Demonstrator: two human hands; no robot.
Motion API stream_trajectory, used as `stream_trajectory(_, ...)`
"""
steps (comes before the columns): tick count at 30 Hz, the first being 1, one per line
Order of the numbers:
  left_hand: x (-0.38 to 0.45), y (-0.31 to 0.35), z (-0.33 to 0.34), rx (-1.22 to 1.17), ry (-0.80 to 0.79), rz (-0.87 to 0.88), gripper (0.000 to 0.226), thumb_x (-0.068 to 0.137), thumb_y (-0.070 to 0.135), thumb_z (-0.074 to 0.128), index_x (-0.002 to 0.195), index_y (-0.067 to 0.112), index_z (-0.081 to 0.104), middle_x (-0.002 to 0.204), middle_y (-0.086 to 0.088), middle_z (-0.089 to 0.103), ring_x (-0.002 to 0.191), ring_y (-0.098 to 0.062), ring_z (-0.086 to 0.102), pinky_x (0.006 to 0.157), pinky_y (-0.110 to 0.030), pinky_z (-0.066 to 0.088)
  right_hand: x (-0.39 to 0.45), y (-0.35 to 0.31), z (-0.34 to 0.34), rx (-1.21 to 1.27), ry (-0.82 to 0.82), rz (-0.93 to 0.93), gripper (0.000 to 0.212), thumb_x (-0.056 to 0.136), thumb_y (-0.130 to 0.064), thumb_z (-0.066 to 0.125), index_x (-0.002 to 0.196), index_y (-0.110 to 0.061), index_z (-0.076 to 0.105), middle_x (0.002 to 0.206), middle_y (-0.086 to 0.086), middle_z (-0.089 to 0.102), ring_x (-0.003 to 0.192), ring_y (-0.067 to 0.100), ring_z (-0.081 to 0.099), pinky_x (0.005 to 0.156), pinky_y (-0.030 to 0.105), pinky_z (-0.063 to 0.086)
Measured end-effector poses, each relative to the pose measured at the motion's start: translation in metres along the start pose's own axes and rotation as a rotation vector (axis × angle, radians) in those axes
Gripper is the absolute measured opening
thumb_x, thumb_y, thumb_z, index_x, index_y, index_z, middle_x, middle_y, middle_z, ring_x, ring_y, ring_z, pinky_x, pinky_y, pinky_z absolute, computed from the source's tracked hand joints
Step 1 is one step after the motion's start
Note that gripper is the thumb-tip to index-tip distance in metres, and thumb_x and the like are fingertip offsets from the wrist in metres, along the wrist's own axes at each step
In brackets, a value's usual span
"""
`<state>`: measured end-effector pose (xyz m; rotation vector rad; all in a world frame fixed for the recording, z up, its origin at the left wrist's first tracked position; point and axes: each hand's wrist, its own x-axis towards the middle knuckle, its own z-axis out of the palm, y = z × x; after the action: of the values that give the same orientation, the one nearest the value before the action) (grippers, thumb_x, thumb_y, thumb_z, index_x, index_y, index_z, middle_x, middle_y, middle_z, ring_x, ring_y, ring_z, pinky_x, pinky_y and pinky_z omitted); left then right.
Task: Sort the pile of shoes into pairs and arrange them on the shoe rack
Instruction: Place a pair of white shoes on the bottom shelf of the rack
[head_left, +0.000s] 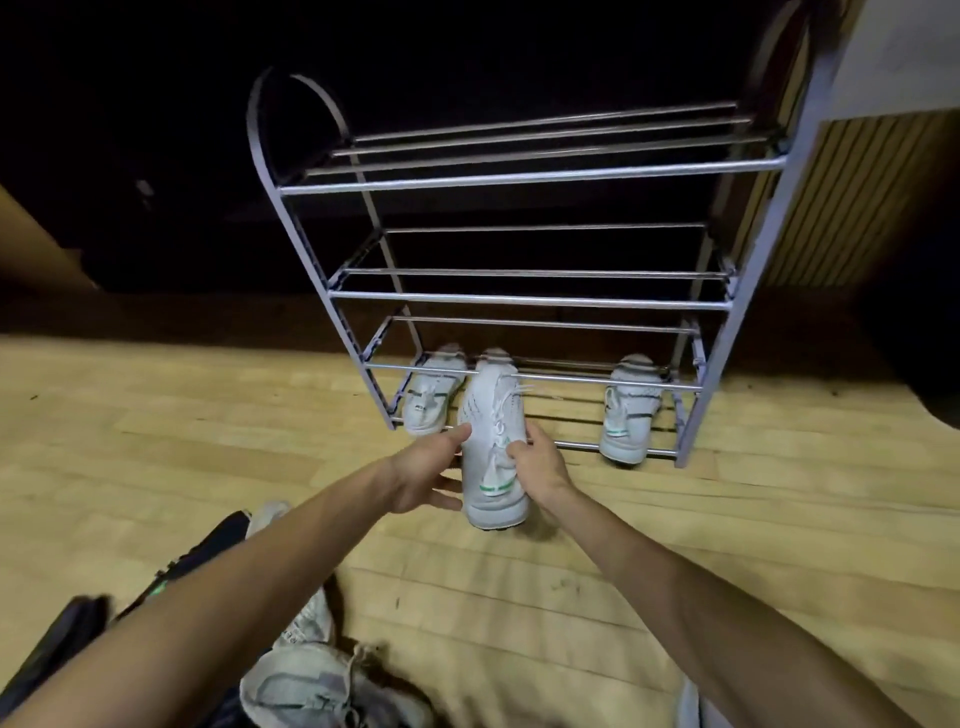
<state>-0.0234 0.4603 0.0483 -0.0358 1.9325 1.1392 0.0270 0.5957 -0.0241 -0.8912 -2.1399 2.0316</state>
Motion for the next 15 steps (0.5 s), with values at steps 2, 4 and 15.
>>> stream_trajectory(2, 0.014, -0.01, 0.013, -0.122, -0.032, -0.043, 0.051, 0.1, 0.055, 0.032, 0.126, 0.019, 0.059, 0.124, -0.002, 0.062, 0.097, -0.023, 0.063, 0.073, -0.034, 0.053, 0.011, 0.012, -0.011, -0.02, 0.015, 0.052, 0.043, 0.095, -0.011, 0.046, 0.136, -0.019, 0.052, 0.119, 0.008, 0.066, 0.102, 0.028, 0.063, 0.086, 0.032, 0.05)
stream_trajectory(4, 0.026, -0.021, 0.022, -0.183, -0.06, -0.08, 0.051, 0.1, 0.054, 0.034, 0.128, 0.019, 0.058, 0.125, 0.0, 0.061, 0.103, -0.025, 0.062, 0.071, -0.036, 0.056, 0.018, 0.024, -0.017, -0.043, 0.003, 0.072, 0.043, 0.094, -0.011, 0.046, 0.135, -0.02, 0.049, 0.119, 0.01, 0.066, 0.101, 0.028, 0.063, 0.085, 0.033, 0.051)
stream_trajectory(15, 0.081, -0.063, 0.068, -0.386, -0.113, -0.149, 0.035, 0.099, 0.051, 0.041, 0.112, 0.027, 0.063, 0.116, 0.005, 0.064, 0.105, -0.023, 0.062, 0.082, -0.042, 0.055, 0.061, 0.082, -0.031, -0.026, 0.09, 0.267, 0.041, 0.089, -0.007, 0.043, 0.129, -0.013, 0.049, 0.115, 0.008, 0.062, 0.101, 0.027, 0.061, 0.084, 0.032, 0.05)
